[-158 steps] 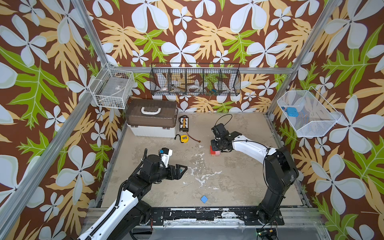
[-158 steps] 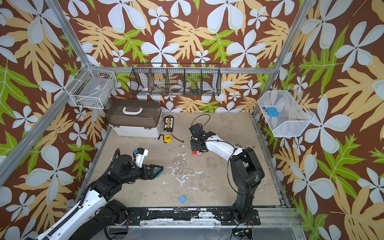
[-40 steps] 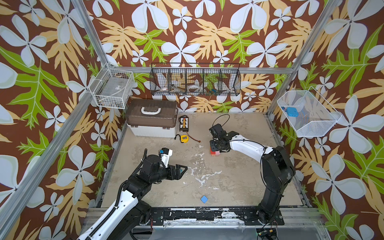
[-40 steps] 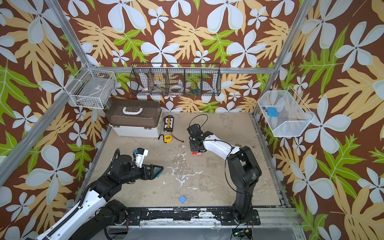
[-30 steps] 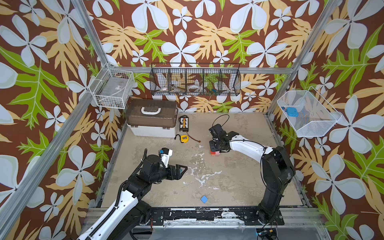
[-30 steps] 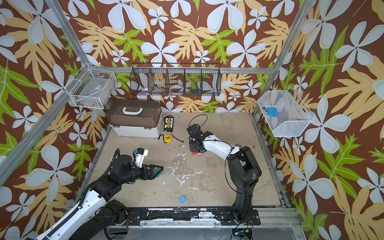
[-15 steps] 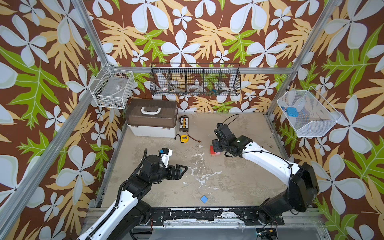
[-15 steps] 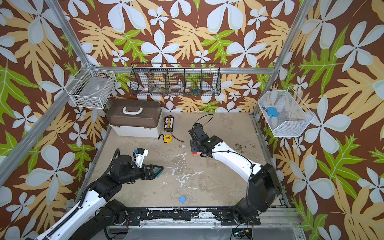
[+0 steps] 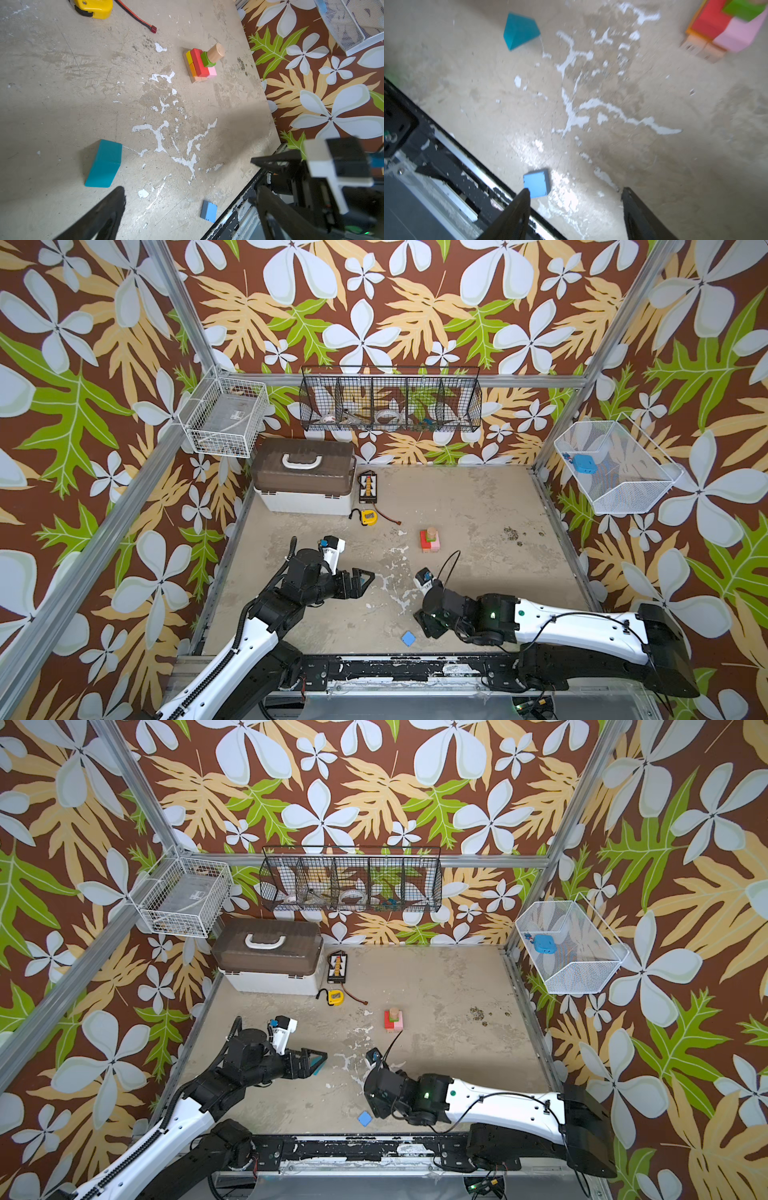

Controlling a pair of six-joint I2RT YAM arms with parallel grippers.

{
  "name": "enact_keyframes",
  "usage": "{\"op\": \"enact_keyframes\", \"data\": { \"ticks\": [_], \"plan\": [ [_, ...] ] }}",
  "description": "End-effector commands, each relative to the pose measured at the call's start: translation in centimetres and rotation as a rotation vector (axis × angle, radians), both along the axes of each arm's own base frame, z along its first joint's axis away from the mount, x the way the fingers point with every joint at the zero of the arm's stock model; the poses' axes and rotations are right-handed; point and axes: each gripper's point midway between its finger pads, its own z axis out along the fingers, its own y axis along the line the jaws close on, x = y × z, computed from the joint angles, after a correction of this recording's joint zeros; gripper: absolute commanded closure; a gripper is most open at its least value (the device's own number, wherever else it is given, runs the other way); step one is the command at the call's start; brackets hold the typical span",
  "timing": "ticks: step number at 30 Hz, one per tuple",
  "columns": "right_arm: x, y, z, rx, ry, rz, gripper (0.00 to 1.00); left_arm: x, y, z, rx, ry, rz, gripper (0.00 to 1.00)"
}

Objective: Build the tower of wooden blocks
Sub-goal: 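Release the tan cylinder and move the right gripper toward the small blue cube, then grasp the small blue cube with the right gripper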

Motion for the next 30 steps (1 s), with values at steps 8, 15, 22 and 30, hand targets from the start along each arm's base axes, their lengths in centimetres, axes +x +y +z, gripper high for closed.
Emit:
{"op": "enact_keyframes", "data": {
  "ticks": [8,15,22,30],
  "plan": [
    [-4.2,1.9,-4.1,-0.035,0.028,0.038,0.32,0.1,-0.2,0.4,-0.015,-0.01,-0.002,0.0],
    [-4.1,3.4,-5.5,-0.076,0.027,0.066,0.35,0.1,-0.2,0.2,-0.013,-0.004,0.0,0.0],
    [-3.8,4.4,-6.2,-0.104,0.015,0.07,0.37,0.1,-0.2,0.2,-0.011,-0.003,0.001,0.0],
    [-3.8,4.7,-7.5,-0.145,0.026,0.069,0.44,0.1,-0.2,0.3,-0.014,-0.008,0.0,0.0]
  ]
}}
